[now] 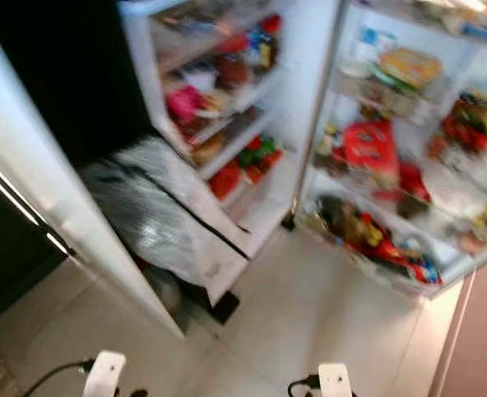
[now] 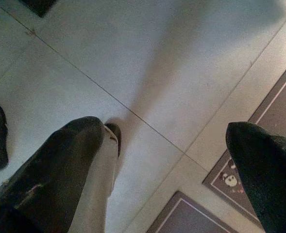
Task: Restocking fridge
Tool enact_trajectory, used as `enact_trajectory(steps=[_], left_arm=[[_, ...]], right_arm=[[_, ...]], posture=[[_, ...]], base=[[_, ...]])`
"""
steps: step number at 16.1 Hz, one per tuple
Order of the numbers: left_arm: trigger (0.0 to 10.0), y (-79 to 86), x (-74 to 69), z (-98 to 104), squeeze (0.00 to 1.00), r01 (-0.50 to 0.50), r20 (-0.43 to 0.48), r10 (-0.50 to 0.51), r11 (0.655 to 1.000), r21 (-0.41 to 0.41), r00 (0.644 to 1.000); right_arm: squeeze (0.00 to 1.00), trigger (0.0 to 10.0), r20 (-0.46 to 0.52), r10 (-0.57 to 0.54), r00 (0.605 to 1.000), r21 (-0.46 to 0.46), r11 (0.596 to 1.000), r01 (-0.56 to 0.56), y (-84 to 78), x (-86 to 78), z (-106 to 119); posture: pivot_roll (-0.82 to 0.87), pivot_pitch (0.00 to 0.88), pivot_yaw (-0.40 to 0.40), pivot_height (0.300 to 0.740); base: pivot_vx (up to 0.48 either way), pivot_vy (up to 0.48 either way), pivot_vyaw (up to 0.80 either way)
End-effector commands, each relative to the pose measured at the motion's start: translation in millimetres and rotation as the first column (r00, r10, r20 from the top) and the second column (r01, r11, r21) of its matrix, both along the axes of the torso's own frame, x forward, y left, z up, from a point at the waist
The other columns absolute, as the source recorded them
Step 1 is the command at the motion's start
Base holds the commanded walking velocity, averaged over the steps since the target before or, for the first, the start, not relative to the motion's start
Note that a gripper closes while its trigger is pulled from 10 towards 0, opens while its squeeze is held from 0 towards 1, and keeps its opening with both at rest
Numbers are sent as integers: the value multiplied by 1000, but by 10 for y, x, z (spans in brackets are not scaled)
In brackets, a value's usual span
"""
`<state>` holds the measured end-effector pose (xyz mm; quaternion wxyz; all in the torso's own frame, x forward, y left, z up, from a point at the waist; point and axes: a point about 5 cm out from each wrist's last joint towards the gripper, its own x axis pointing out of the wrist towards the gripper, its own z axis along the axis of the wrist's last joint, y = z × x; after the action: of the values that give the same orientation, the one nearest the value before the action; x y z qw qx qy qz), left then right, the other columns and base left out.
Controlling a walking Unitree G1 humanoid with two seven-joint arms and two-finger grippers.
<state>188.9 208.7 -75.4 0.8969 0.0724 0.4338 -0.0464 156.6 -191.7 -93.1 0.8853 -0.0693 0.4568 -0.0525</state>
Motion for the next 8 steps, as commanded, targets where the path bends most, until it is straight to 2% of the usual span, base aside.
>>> enact_trajectory(steps=[1,2,5,6,7,8], left_arm=[[10000,-30,-102,-60,0,5,-41,-5,1000,-5,999],[10000,-40,-104,-64,0,5,-44,-5,1000,-5,999],[10000,-60,-100,-67,0,-2,-44,2,1000,-6,999],[10000,-65,-97,-66,0,0,-44,0,1000,-7,999],[10000,-59,-95,-64,0,1,-44,-2,1000,-5,999],[10000,-37,-102,-63,0,3,-44,-3,1000,-3,999]], right_arm=[[0,10000,-30,-30,999,-10,1000,29,-65,-90,-29],[0,10000,-26,-57,998,-8,998,56,-80,-88,-26],[0,10000,9,-120,993,-9,993,120,-170,-22,17],[0,10000,54,-196,979,-11,980,197,-264,43,66],[0,10000,174,-366,914,-51,924,379,-526,157,204],[0,10000,278,-468,839,-90,857,508,-762,224,341]], posture=[[40,145,2,740],[36,145,4,740],[25,144,7,740],[20,141,11,740],[13,143,13,740],[7,142,14,740]], base=[[0,-352,0],[0,-274,0],[0,0,0],[0,0,0],[0,0,0],[0,0,0]])
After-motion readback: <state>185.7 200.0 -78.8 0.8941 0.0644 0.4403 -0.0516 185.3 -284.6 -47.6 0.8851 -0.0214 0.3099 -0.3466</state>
